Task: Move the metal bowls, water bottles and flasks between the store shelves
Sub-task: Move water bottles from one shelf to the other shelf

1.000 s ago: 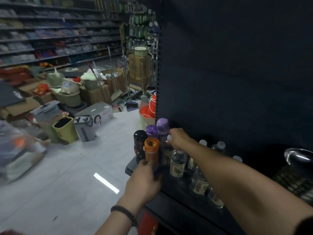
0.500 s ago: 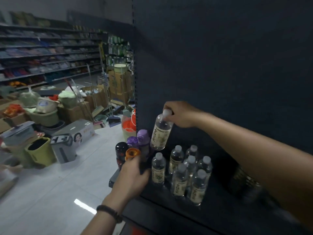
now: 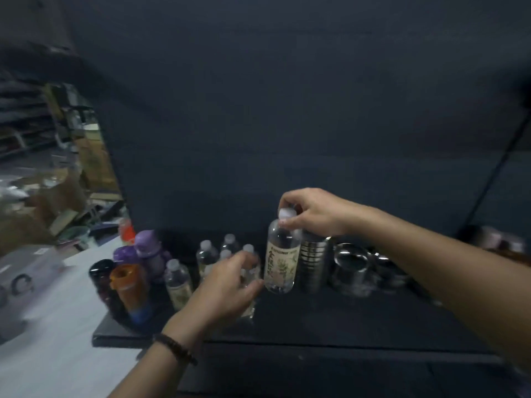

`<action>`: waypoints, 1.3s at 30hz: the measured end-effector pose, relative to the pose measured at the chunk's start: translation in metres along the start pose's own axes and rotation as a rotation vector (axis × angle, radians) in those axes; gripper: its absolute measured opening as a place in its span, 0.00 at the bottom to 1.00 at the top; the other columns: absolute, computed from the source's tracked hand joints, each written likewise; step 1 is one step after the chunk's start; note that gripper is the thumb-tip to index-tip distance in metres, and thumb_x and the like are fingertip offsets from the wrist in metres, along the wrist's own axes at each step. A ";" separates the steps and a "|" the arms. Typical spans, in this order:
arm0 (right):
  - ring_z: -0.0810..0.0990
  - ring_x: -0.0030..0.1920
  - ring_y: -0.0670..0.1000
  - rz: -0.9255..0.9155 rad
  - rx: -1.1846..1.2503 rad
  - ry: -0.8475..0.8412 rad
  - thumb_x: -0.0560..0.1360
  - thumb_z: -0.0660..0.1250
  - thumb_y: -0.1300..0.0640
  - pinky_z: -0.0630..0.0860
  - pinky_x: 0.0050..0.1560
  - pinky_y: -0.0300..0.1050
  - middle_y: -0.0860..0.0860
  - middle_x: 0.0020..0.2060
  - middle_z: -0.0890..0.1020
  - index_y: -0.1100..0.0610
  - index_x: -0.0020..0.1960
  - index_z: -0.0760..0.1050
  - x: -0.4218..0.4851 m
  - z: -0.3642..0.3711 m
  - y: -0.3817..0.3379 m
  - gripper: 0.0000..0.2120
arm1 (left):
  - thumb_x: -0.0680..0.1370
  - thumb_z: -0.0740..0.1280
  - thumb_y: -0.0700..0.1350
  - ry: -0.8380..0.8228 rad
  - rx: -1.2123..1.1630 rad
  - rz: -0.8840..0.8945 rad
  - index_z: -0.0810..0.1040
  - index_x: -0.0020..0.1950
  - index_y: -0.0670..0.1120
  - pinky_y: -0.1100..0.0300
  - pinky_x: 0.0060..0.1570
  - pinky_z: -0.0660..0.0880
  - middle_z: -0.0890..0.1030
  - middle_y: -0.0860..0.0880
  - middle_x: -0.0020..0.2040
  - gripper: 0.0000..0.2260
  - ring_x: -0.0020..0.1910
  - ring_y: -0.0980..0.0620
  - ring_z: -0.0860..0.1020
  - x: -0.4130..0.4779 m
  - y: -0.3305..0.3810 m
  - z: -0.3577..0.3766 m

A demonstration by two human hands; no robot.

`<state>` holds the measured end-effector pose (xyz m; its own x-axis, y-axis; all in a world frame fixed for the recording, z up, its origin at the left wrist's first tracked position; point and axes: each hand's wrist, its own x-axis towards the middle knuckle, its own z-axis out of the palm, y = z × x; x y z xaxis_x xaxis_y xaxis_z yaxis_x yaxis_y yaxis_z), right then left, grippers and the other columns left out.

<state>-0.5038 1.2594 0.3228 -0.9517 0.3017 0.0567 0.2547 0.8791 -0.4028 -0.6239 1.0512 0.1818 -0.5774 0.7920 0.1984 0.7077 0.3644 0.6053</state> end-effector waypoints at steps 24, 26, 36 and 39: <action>0.79 0.49 0.48 0.401 -0.047 0.153 0.81 0.68 0.45 0.77 0.51 0.49 0.44 0.49 0.79 0.44 0.51 0.73 -0.497 -0.138 0.388 0.05 | 0.78 0.78 0.53 -0.639 -0.325 0.222 0.76 0.67 0.57 0.65 0.43 0.80 0.82 0.56 0.60 0.20 0.50 0.59 0.84 -0.042 0.480 0.393; 0.79 0.48 0.45 0.438 -0.046 0.176 0.82 0.67 0.46 0.76 0.49 0.47 0.43 0.47 0.79 0.44 0.51 0.74 -0.522 -0.151 0.414 0.04 | 0.78 0.77 0.52 -0.636 -0.304 0.268 0.76 0.67 0.58 0.68 0.42 0.78 0.83 0.58 0.59 0.19 0.48 0.62 0.83 -0.034 0.511 0.419; 0.77 0.43 0.47 0.608 -0.112 0.195 0.82 0.69 0.52 0.68 0.39 0.34 0.45 0.44 0.78 0.51 0.55 0.75 -0.575 -0.211 0.551 0.04 | 0.77 0.77 0.52 -0.708 -0.284 0.396 0.76 0.58 0.61 0.69 0.43 0.79 0.84 0.60 0.54 0.14 0.49 0.66 0.83 0.056 0.623 0.557; 0.75 0.43 0.47 0.655 -0.153 0.164 0.83 0.69 0.52 0.68 0.39 0.28 0.46 0.46 0.77 0.52 0.56 0.75 -0.582 -0.235 0.592 0.05 | 0.77 0.76 0.54 -0.779 -0.273 0.425 0.77 0.61 0.59 0.60 0.55 0.81 0.84 0.60 0.55 0.15 0.53 0.64 0.82 0.090 0.658 0.594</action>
<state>0.2415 1.6909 0.2662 -0.5585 0.8294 -0.0119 0.8007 0.5354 -0.2687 0.0316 1.6532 0.1405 0.2153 0.9741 -0.0690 0.6198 -0.0817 0.7805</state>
